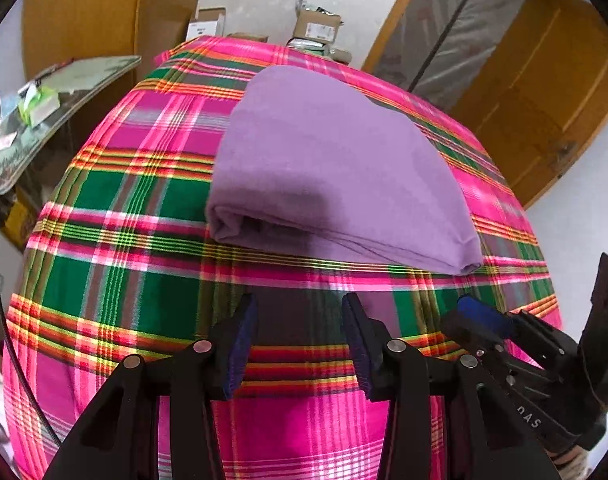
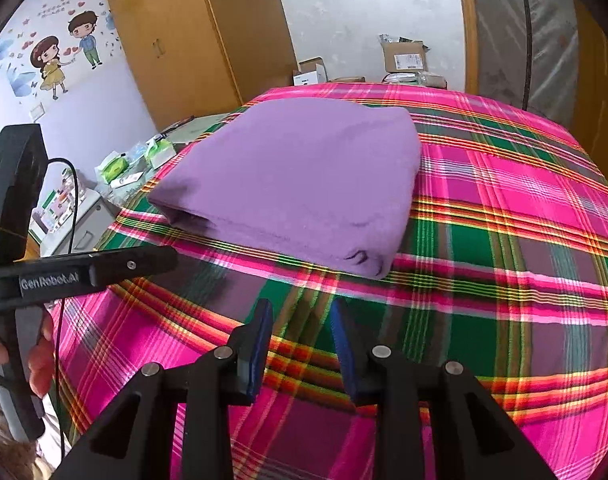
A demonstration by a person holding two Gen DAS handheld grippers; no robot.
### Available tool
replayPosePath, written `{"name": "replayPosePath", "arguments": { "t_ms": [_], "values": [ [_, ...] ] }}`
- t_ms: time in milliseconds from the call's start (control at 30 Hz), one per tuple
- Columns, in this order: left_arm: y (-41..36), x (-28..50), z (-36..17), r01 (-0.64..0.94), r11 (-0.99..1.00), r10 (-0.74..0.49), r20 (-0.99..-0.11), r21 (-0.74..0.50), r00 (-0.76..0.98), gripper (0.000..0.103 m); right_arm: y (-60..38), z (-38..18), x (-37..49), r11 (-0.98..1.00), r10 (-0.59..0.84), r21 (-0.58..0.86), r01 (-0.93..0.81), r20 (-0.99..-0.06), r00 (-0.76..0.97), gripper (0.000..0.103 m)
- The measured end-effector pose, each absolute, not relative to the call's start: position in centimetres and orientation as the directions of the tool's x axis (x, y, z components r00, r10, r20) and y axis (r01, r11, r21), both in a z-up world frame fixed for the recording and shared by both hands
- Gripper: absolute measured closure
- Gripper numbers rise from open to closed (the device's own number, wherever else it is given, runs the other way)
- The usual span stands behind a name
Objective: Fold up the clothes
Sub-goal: 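Lower the folded garment onto the plaid bed and open both grippers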
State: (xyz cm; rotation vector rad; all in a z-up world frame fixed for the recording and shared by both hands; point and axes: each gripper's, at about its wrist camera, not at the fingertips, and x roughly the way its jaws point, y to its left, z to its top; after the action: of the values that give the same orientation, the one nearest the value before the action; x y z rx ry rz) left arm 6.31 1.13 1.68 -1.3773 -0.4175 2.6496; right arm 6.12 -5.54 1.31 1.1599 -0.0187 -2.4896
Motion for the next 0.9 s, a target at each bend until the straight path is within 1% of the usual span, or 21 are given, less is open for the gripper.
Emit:
{"name": "replayPosePath", "arguments": {
  "t_ms": [67,167,300,433,533,633,900],
  "values": [
    [1.5,6.2,2.5,-0.015,-0.955,0.247,-0.768,-0.296,-0.591,0.058,-5.7,1.8,6.3,-0.921,-0.358,0.170,0.349,-0.721,-0.593,0.071],
    [1.2,5.7,4.0,-0.026,-0.951,0.255,-0.735,-0.307,-0.628,0.058,-5.5,3.3,6.0,-0.909,-0.401,0.210,0.361,-0.678,-0.616,0.071],
    [1.1,3.6,5.6,-0.030,-0.957,0.237,-0.712,-0.290,-0.662,0.058,-5.3,4.9,4.1,-0.917,-0.392,0.215,0.336,-0.643,-0.658,0.071],
    [1.7,1.1,6.6,-0.048,-0.966,0.220,-0.706,-0.255,-0.673,0.058,-6.1,4.8,1.3,-0.932,-0.350,0.175,0.317,-0.664,-0.661,0.071],
    [2.0,-0.6,6.1,-0.034,-0.975,0.186,-0.726,-0.220,-0.662,0.058,-6.7,3.9,-0.6,-0.942,-0.317,0.152,0.299,-0.690,-0.650,0.071],
    [1.7,-1.7,4.9,-0.032,-0.974,0.193,-0.751,-0.224,-0.631,0.058,-6.8,2.7,-1.5,-0.944,-0.309,0.153,0.292,-0.719,-0.622,0.071],
    [2.3,-0.8,3.4,-0.078,-0.985,0.168,-0.730,-0.156,-0.662,0.058,-7.9,1.2,-1.4,-0.948,-0.252,0.055,0.315,-0.736,-0.629,0.071]
  ]
}}
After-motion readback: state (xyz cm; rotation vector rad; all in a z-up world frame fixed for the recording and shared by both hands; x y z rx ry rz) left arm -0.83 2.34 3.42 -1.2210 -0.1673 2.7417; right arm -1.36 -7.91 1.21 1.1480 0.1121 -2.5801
